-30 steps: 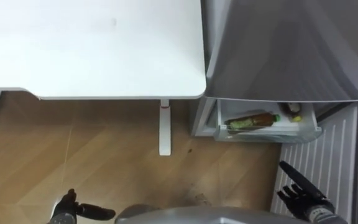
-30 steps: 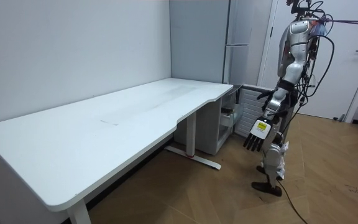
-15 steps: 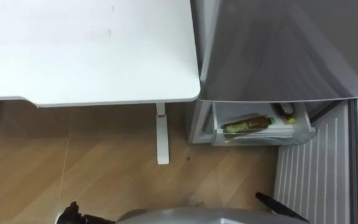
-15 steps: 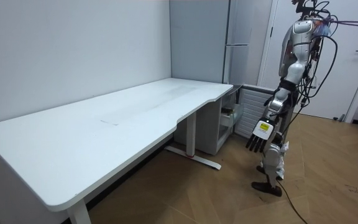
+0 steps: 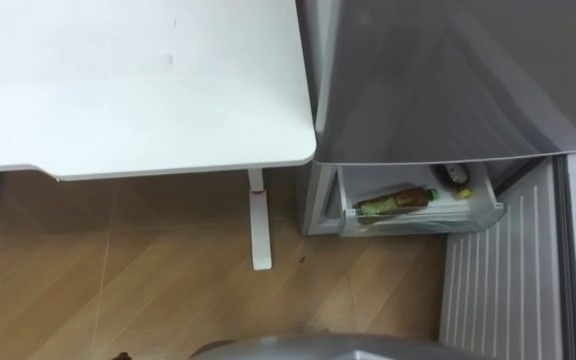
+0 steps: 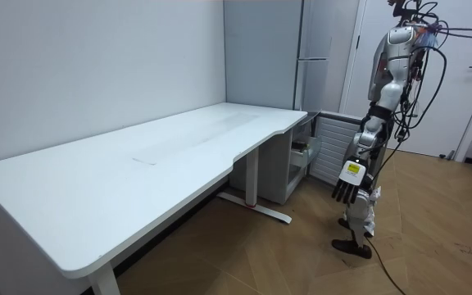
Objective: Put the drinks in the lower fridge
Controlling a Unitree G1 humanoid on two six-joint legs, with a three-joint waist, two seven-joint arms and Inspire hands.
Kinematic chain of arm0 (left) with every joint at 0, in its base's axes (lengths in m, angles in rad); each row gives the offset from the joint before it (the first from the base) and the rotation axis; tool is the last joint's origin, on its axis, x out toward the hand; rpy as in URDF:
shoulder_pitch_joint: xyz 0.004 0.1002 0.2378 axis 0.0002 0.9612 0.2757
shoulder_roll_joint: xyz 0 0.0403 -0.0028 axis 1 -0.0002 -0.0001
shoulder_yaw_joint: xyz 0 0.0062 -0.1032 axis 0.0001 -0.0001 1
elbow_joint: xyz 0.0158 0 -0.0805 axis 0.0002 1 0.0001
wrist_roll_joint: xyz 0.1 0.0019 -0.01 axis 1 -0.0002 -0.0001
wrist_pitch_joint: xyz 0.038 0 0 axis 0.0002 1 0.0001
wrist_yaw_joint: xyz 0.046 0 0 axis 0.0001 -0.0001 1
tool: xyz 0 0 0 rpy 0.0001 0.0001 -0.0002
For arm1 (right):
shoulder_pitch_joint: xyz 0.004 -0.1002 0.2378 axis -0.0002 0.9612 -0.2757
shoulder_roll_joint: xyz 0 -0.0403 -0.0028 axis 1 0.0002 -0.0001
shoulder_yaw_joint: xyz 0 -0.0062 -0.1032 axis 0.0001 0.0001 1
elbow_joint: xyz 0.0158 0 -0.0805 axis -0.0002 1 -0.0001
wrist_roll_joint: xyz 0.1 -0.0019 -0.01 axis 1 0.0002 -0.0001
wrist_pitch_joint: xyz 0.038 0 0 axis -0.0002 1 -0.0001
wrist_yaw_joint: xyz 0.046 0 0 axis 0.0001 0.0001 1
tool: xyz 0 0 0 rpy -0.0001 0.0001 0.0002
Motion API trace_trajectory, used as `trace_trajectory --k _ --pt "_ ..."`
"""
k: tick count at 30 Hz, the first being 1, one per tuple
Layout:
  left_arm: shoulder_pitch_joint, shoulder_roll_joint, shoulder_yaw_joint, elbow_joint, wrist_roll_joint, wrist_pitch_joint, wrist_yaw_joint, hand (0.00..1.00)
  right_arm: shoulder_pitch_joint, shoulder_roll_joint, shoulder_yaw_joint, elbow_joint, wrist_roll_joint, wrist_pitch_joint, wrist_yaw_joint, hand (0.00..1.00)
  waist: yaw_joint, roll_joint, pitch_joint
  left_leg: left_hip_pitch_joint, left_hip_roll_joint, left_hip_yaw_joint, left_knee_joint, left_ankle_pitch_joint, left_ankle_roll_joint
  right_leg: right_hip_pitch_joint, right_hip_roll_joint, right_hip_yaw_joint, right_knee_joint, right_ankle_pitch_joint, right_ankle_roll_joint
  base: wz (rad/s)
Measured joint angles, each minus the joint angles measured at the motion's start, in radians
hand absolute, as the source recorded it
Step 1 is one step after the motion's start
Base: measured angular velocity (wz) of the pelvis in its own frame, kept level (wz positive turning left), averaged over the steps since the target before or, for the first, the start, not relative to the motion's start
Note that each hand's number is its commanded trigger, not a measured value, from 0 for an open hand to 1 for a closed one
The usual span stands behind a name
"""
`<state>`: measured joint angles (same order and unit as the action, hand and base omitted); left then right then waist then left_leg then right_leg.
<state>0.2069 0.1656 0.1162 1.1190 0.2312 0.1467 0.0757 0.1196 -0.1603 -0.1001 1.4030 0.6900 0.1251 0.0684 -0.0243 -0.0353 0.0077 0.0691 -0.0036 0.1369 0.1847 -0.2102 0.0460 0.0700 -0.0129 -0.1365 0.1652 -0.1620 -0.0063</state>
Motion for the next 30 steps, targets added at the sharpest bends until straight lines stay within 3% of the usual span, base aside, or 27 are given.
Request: trace_trajectory --k 11,16,23,27,30 --pt "0.002 -0.001 0.000 -0.002 0.027 0.032 -0.001 0.00 0.000 0.000 0.002 -0.008 -0.001 0.009 -0.014 0.00 0.001 0.006 -0.0030 0.027 0.002 0.003 -0.003 -0.005 -0.004 0.016 0.001 0.000 0.004 -0.010 -0.003 -0.01" --pt "0.008 -0.001 0.002 0.000 0.047 0.037 -0.001 0.00 -0.003 0.001 0.001 -0.013 -0.030 0.008 -0.023 0.00 0.004 0.012 -0.0056 0.030 0.020 0.017 0.029 -0.028 -0.016 0.023 0.014 0.005 0.008 -0.019 -0.012 -0.10" --pt "0.028 -0.002 0.002 0.013 0.046 0.037 -0.023 0.00 -0.017 0.005 0.002 -0.013 -0.028 0.007 -0.023 0.00 0.014 0.030 -0.0048 0.027 0.069 0.053 0.129 -0.093 -0.053 0.008 0.051 0.057 0.077 -0.062 -0.048 -0.23" --pt "0.032 -0.028 0.003 0.011 0.047 0.035 -0.031 0.00 -0.028 -0.002 0.000 -0.013 0.006 -0.002 -0.024 0.00 0.023 0.047 0.0006 0.028 0.077 0.048 0.124 -0.090 -0.063 -0.001 0.064 0.075 0.080 -0.066 -0.063 -0.17" --pt "0.032 -0.039 0.000 0.011 0.046 0.030 -0.045 0.00 -0.032 -0.002 0.000 -0.018 0.073 -0.003 -0.021 0.00 0.021 0.063 -0.0019 0.015 0.074 0.013 0.127 -0.088 -0.066 -0.016 0.066 0.076 0.091 -0.072 -0.071 -0.05"
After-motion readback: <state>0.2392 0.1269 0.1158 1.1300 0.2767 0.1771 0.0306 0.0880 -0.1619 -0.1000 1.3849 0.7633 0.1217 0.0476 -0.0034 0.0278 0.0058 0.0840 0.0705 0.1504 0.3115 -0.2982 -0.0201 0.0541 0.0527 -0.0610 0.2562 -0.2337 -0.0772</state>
